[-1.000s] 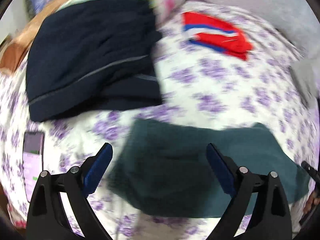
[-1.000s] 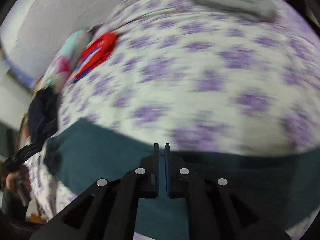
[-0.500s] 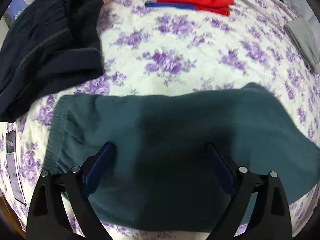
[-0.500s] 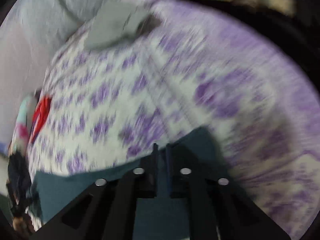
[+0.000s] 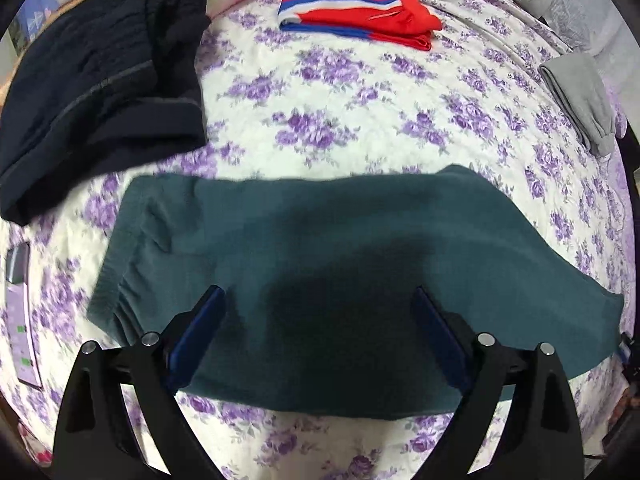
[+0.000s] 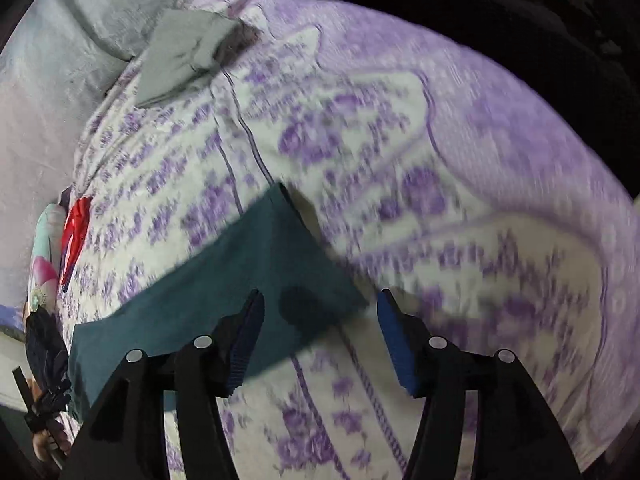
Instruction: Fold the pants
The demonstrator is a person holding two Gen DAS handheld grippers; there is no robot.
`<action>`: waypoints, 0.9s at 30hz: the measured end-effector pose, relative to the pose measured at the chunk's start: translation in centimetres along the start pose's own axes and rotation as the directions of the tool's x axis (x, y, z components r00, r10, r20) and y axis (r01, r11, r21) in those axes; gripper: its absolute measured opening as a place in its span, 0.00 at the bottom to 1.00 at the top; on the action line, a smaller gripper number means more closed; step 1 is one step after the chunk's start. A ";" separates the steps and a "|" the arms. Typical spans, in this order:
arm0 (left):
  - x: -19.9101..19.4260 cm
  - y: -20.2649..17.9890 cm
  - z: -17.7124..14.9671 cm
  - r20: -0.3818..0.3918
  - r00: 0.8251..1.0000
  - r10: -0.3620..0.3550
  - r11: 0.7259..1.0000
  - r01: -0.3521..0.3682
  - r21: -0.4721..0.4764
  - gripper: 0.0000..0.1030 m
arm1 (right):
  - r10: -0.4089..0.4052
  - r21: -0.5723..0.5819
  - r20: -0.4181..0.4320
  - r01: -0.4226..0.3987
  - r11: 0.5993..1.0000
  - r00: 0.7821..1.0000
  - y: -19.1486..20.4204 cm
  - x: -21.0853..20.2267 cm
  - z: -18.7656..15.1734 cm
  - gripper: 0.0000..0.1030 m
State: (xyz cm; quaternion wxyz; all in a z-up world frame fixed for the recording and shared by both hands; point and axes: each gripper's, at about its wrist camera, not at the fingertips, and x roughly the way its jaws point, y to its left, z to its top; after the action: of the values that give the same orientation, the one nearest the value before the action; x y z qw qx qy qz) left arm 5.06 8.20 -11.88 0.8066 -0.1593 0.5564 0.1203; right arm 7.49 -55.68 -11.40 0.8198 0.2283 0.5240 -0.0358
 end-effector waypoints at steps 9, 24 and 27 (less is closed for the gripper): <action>3.5 0.4 -1.7 -0.087 0.996 0.035 0.998 -0.030 0.053 0.93 | 0.121 0.114 0.031 -0.124 0.986 0.992 1.0 1.6 -1.5 0.59; -2.6 1.8 0.3 0.036 0.995 -0.098 0.995 0.098 -0.007 0.94 | 0.396 0.077 0.052 -0.399 0.914 0.917 11.0 -3.2 1.9 0.08; -3.5 1.7 0.4 0.060 0.992 -0.113 0.993 0.114 -0.016 0.94 | 0.460 -0.015 0.000 -0.460 0.888 0.888 16.1 -3.3 0.7 0.08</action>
State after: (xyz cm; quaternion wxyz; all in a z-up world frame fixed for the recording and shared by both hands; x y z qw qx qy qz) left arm 3.56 9.82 -8.69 0.8265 -0.1950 0.5213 0.0841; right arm 11.42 -42.15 -2.84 0.8076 0.3397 0.4538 0.1626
